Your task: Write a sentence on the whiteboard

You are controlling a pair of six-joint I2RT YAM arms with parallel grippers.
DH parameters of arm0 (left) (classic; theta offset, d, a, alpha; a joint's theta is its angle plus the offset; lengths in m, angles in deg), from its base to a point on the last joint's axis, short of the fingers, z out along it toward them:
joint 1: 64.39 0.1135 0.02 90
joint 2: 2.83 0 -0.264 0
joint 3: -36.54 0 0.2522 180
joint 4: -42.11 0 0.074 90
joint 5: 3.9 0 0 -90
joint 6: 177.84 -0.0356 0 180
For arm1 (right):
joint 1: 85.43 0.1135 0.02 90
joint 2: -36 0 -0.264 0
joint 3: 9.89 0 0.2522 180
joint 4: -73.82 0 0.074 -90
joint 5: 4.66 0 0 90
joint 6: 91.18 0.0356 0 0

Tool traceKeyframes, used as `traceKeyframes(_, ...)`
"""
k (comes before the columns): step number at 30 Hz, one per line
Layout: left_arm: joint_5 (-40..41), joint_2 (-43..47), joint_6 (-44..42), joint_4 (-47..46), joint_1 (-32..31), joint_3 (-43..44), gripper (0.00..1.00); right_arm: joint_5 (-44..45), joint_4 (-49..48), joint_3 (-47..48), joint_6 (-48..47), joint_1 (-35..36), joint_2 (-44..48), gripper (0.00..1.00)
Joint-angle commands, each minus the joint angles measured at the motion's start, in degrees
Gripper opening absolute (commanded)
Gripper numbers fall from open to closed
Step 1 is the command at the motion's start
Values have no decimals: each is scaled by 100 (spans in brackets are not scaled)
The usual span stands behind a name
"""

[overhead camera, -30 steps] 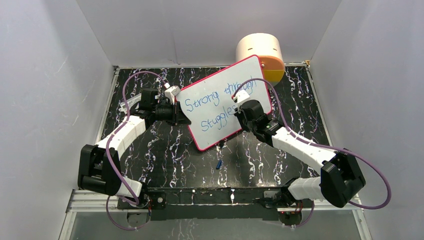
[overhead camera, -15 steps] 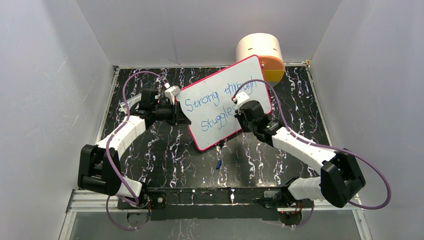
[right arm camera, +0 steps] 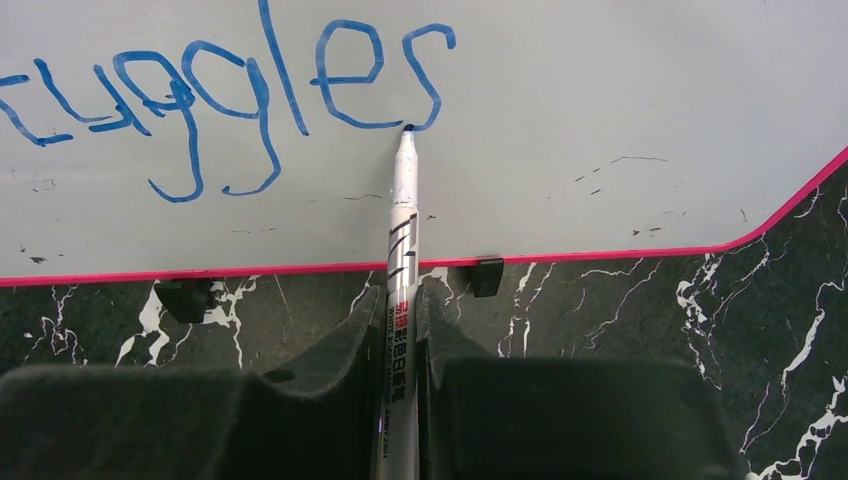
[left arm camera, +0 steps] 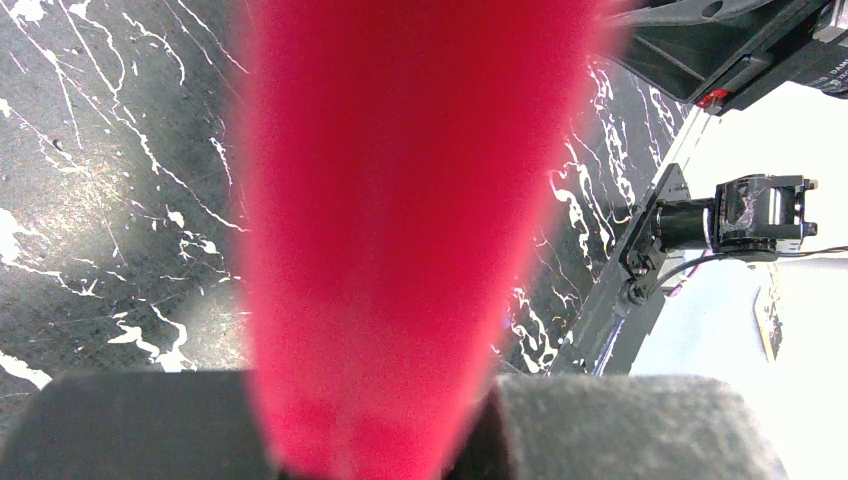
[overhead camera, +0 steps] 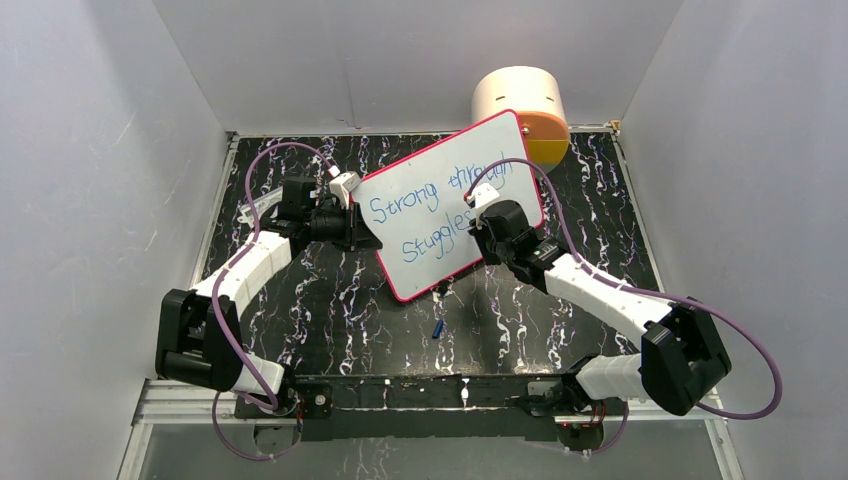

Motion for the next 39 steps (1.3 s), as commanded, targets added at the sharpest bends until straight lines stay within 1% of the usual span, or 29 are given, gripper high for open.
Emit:
traceKeyframes(1, 579, -13, -202, 354, 32, 15, 0, -194, -470, 158, 123, 6, 124, 0)
traceKeyframes(9, 608, -22, -205, 349, 27, 16, 0, -183, -618, 191, 135, 6, 168, 0)
traceKeyframes(20, 703, 30, -206, 375, 27, 16, 0, 287, -269, 9, 190, -97, 612, 0)
traceKeyframes(26, 714, 31, -213, 374, 32, 20, 0, 185, -193, -23, 271, -337, 531, 0)
traceKeyframes(39, 703, 15, -213, 380, 28, 32, 0, -148, -213, -55, 294, -401, 315, 0)
